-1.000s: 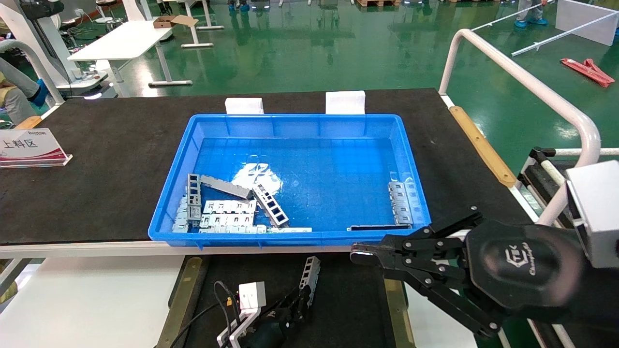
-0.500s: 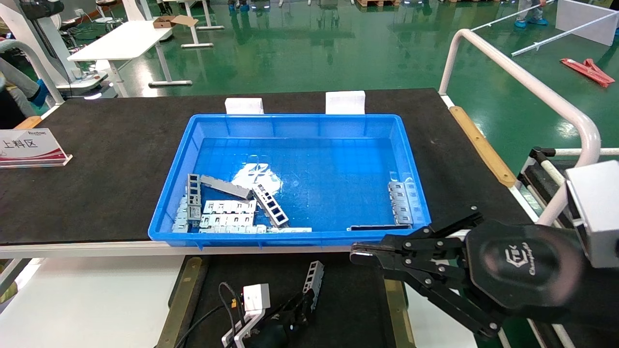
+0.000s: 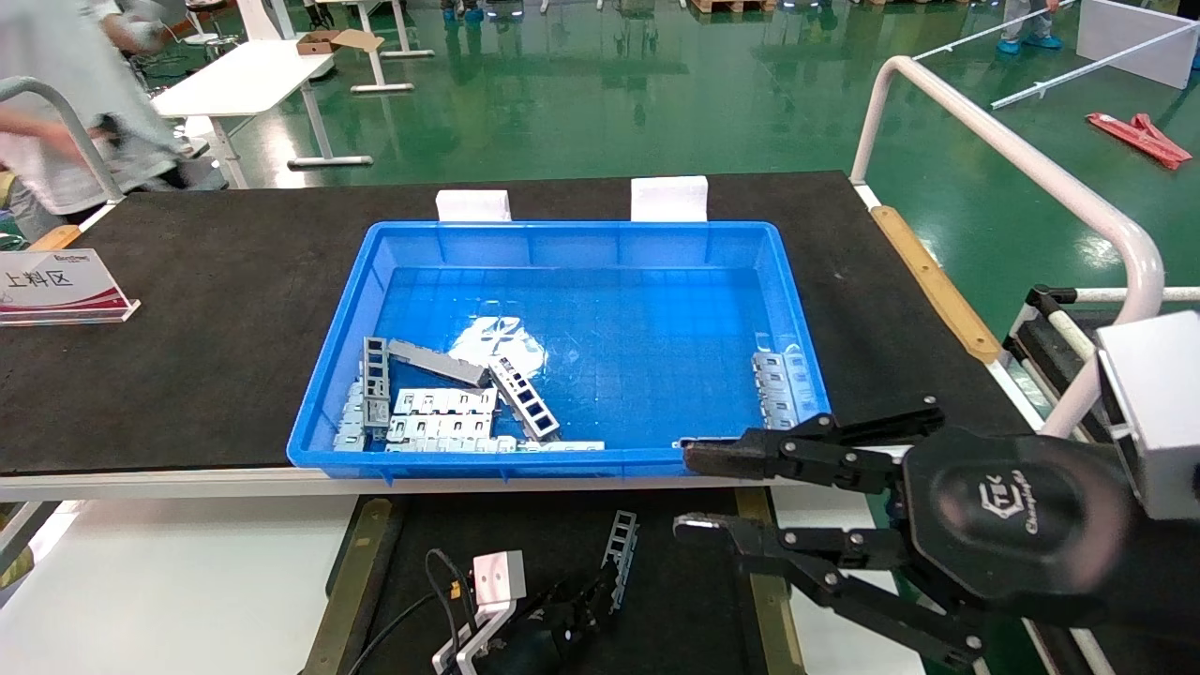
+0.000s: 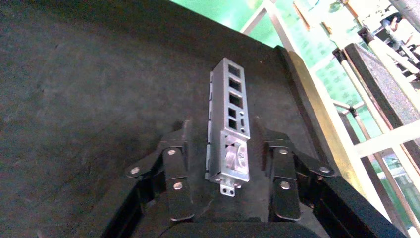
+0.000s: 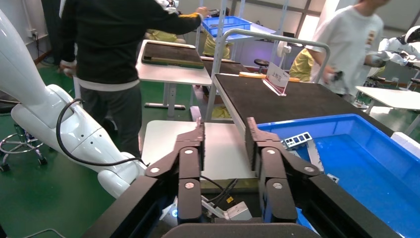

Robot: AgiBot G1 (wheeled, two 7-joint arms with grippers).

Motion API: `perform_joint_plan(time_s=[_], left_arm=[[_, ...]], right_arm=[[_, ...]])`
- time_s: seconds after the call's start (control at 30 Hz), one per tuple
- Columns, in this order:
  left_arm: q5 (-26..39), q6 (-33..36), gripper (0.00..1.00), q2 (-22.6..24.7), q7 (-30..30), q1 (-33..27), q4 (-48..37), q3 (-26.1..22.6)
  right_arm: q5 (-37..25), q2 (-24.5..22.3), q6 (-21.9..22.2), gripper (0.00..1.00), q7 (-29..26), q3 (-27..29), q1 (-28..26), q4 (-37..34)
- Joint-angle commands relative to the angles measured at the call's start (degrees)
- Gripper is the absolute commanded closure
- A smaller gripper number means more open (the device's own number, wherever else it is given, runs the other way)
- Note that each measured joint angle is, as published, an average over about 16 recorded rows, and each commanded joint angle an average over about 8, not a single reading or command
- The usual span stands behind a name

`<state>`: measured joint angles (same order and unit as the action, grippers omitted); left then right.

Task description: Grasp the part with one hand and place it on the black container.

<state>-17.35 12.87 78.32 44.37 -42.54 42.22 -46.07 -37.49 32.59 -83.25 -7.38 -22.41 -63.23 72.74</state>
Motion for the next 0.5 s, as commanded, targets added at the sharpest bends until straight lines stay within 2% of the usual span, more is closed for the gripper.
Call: perform_joint_plan(time_s=[0.03,0.3,0.5], left_arm=[[-1.0,0.2,0.00,0.0,0.9,0.0,0.0,-0.2],[-2.2,3.8,0.00,-0.6,6.6,0.4,0.4,-1.2],[-0.8,7.6,0.00,-2.4,7.3,-0.2,0.0,-4.5]], right_arm=[[0.0,0.0,0.0,0.00,0.0,0.0,0.0,0.0],[0.0,0.0,0.0,0.00,0.0,0.0,0.0,0.0],[0.0,0.0,0.0,0.00,0.0,0.0,0.0,0.0]])
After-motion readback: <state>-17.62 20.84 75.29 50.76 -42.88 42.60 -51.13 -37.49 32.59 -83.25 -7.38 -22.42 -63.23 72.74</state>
